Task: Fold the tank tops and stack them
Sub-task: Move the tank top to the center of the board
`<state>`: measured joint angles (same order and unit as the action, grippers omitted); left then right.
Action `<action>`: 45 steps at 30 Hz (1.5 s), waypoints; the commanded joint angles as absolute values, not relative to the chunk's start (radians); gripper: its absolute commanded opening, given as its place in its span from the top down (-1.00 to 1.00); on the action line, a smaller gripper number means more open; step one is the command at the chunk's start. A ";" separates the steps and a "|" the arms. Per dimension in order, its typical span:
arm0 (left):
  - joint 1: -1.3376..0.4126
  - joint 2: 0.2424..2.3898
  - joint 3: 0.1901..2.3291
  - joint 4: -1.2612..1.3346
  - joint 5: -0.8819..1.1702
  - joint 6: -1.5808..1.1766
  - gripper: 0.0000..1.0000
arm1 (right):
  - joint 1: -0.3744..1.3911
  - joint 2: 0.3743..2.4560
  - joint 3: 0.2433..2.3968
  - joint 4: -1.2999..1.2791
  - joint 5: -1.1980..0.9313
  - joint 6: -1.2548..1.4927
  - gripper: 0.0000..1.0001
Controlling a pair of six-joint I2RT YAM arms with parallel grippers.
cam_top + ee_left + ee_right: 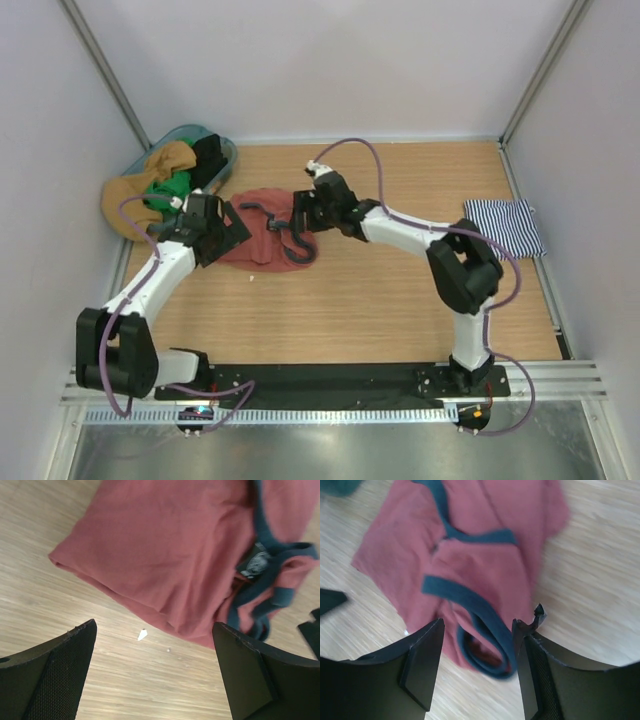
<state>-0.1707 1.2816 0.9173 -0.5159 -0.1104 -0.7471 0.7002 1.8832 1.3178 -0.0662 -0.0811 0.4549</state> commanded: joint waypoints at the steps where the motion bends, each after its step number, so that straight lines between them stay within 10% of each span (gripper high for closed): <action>1: -0.172 1.331 0.856 -0.347 -0.068 -0.753 -0.96 | 0.753 2.023 1.540 -0.179 -0.068 0.410 -0.27; 6: -0.173 1.321 0.734 -0.126 -0.003 -0.706 -0.90 | 0.758 2.187 1.802 -0.314 -0.025 0.368 -0.21; 7: -0.173 1.315 0.701 -0.098 -0.003 -0.706 -0.90 | 0.761 2.213 1.831 -0.339 -0.012 0.365 -0.05; 9: -0.173 1.305 0.699 -0.077 -0.003 -0.681 -0.88 | 0.761 2.214 1.848 -0.397 0.099 0.386 0.85; 11: -0.175 1.299 0.690 -0.049 0.015 -0.669 -0.85 | 0.759 2.133 1.740 -0.314 0.164 0.402 0.98; 16: -0.192 1.276 0.646 0.024 0.069 -0.649 -0.81 | 0.755 1.645 1.229 -0.156 0.305 0.486 0.98; 26: -0.273 1.451 0.722 0.094 0.264 -0.629 -0.79 | 0.747 0.898 0.671 -0.620 0.545 0.878 0.96; 29: -0.297 1.497 0.759 0.077 0.301 -0.621 -0.77 | 0.746 0.696 0.548 -0.734 0.528 0.978 0.64; 31: -0.302 1.519 0.776 0.075 0.314 -0.620 -0.75 | 0.747 0.596 0.499 -0.785 0.528 1.011 -0.20; 32: -0.305 1.520 0.779 0.072 0.316 -0.615 -0.75 | 0.747 0.518 0.488 -0.778 0.503 1.005 -0.29; 37: -0.311 1.482 0.764 0.064 0.287 -0.598 -0.75 | 0.747 0.665 0.632 -0.713 0.485 0.795 -0.44; 45: -0.350 1.470 0.776 0.055 0.285 -0.589 -0.71 | 0.750 1.192 0.900 -0.477 0.350 0.571 -0.06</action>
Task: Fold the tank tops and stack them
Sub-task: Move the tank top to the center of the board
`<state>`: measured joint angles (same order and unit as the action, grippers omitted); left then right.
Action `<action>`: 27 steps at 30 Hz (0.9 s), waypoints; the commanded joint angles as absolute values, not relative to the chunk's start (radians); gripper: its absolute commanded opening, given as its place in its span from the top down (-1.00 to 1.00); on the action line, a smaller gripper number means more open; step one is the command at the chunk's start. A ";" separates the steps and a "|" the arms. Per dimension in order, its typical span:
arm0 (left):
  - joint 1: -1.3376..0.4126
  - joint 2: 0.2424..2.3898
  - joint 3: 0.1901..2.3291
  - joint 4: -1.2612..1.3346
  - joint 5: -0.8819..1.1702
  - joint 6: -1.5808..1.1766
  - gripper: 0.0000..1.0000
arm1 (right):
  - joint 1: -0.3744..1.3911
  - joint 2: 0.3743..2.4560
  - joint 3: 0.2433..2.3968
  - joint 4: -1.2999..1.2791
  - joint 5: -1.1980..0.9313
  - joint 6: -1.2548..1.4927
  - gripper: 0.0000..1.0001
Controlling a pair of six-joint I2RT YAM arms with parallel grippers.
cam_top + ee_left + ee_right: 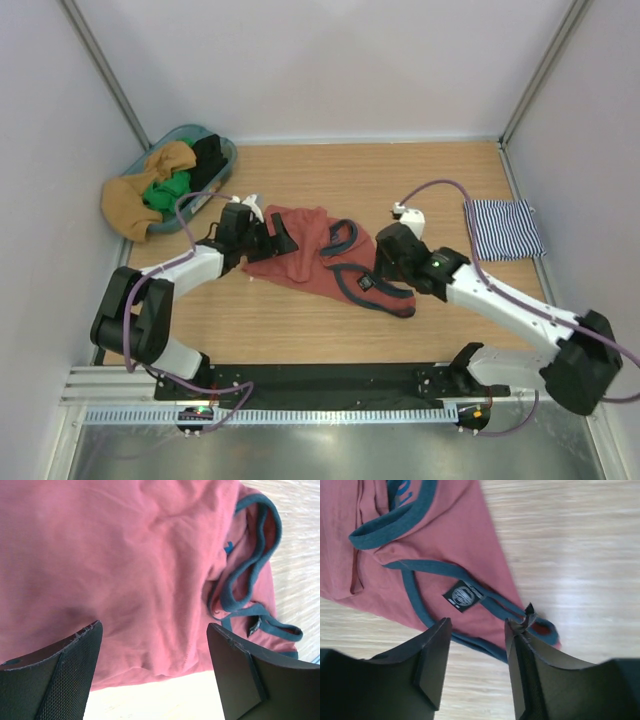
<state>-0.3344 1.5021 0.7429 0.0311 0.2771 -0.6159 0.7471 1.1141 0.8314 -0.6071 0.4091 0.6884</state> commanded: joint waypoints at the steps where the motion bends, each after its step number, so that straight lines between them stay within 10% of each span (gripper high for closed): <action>1: -0.353 1.471 0.776 0.057 0.278 -0.586 -0.71 | 0.749 1.271 0.923 -0.444 0.315 0.557 -0.14; 18: -0.367 1.589 0.810 0.123 0.344 -0.609 -0.68 | 0.818 1.836 1.203 -0.221 0.218 0.486 -0.38; 22: -0.370 1.600 0.818 0.109 0.336 -0.606 -0.60 | 0.816 1.836 1.229 -0.265 0.369 0.506 0.73; 27: -0.426 1.582 0.870 0.003 0.215 -0.551 -0.51 | 0.776 1.634 1.105 -0.255 0.477 0.503 0.98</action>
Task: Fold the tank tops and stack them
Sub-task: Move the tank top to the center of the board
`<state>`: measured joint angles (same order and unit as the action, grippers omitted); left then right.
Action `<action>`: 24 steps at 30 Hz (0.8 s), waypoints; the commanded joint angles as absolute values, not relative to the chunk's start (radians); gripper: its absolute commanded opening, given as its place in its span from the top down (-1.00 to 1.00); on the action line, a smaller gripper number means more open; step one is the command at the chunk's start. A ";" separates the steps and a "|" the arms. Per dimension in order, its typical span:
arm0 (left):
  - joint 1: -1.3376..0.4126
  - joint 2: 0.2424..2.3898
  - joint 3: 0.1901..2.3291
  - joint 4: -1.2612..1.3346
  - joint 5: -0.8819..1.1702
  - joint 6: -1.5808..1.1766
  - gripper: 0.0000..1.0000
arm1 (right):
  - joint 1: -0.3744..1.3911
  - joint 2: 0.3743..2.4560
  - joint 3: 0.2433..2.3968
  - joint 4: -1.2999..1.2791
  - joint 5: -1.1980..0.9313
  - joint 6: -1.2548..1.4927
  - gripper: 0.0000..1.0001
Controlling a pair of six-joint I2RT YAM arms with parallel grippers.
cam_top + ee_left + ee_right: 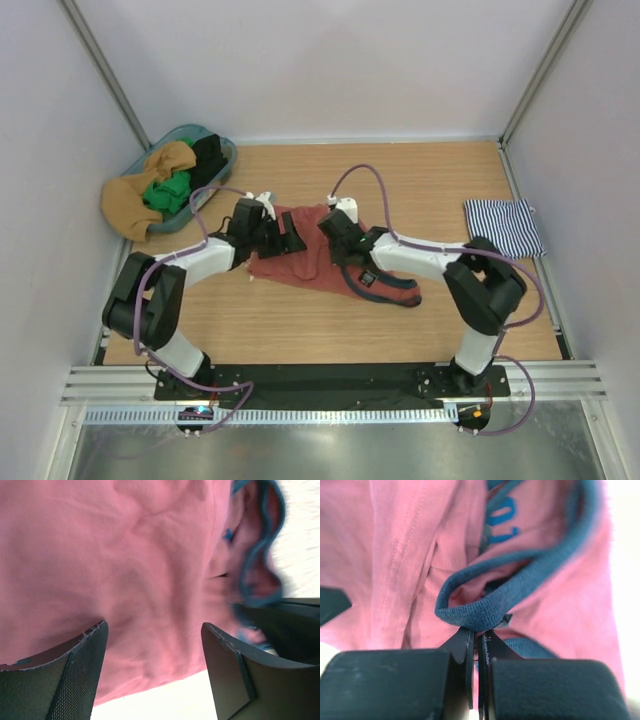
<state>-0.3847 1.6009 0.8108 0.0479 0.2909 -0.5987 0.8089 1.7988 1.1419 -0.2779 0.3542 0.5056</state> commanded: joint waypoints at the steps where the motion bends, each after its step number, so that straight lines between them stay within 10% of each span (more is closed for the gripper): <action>1: -0.463 1.574 0.879 -0.061 0.125 -0.537 -0.52 | 0.756 1.582 1.091 -0.262 0.445 0.502 0.98; 8: -0.600 1.632 1.015 -0.251 -0.098 -0.515 -0.52 | 0.676 1.511 1.080 -0.316 0.182 0.417 0.88; 12: -0.685 1.643 1.075 -0.320 -0.129 -0.554 -0.55 | 0.676 1.526 1.072 -0.330 0.166 0.407 0.29; 16: -0.741 1.631 1.118 -0.364 -0.127 -0.592 -0.58 | 0.664 1.540 1.046 -0.331 0.204 0.413 0.98; 22: -0.804 1.686 1.193 -0.396 -0.167 -0.626 -0.58 | 0.629 1.480 0.994 -0.298 0.201 0.428 0.98; 24: -0.804 1.723 1.210 -0.423 -0.198 -0.659 -0.58 | 0.620 1.473 0.965 -0.272 0.163 0.425 0.55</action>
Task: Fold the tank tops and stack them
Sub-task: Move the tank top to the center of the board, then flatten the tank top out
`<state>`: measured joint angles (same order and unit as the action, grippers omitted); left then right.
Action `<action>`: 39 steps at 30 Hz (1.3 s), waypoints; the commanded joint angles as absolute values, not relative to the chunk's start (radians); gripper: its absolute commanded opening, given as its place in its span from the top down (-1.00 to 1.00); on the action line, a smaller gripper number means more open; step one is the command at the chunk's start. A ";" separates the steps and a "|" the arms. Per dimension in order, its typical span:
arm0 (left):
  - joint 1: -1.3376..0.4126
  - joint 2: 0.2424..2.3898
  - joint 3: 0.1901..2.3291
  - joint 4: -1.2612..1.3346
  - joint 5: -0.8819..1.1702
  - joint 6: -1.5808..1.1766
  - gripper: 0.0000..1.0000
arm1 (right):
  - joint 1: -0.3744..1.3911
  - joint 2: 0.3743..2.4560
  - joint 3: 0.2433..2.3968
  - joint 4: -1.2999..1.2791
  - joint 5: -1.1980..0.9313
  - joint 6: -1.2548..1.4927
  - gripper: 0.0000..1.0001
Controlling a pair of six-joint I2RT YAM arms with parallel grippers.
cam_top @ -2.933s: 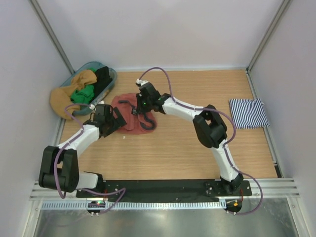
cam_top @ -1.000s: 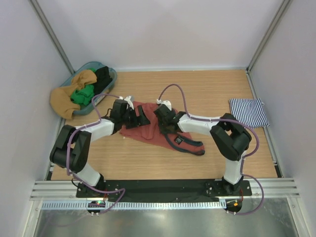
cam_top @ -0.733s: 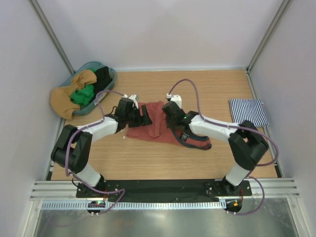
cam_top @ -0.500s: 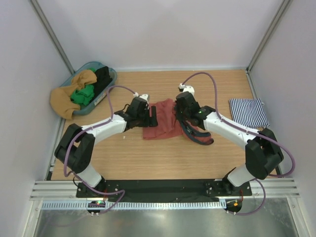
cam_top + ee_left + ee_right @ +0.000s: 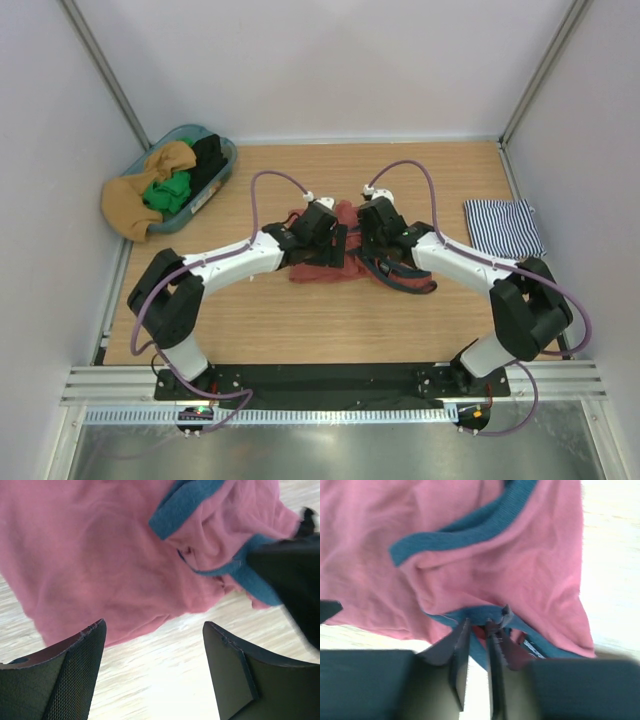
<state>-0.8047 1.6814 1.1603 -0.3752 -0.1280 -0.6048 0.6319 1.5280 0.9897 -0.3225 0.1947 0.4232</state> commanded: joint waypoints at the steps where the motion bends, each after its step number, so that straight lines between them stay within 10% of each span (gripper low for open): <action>1: -0.802 1.723 1.207 -0.425 -0.210 -0.660 -0.58 | 0.618 1.473 0.965 -0.262 0.163 0.422 0.41; 13: -0.730 1.631 1.083 -0.365 -0.166 -0.701 -0.58 | 0.618 1.551 0.972 -0.215 0.133 0.420 -0.10; 17: -0.723 1.618 1.071 -0.368 -0.166 -0.693 -0.57 | 0.618 1.556 0.996 -0.247 0.187 0.419 0.90; 19: -0.723 1.612 1.075 -0.376 -0.167 -0.686 -0.58 | 0.618 1.511 0.994 -0.264 0.225 0.425 0.98; 24: -0.719 1.575 1.089 -0.416 -0.178 -0.675 -0.57 | 0.617 1.391 1.073 -0.340 0.238 0.426 0.98; 34: -0.709 1.267 1.062 -0.482 -0.245 -0.730 -0.60 | 0.612 1.429 2.073 -0.730 0.043 0.384 0.96; 36: -0.710 1.244 1.069 -0.512 -0.236 -0.732 -0.61 | 0.614 1.469 2.141 -0.843 0.028 0.365 0.53; 39: -0.710 1.232 1.056 -0.546 -0.224 -0.732 -0.61 | 0.612 1.432 2.010 -0.842 0.029 0.360 0.42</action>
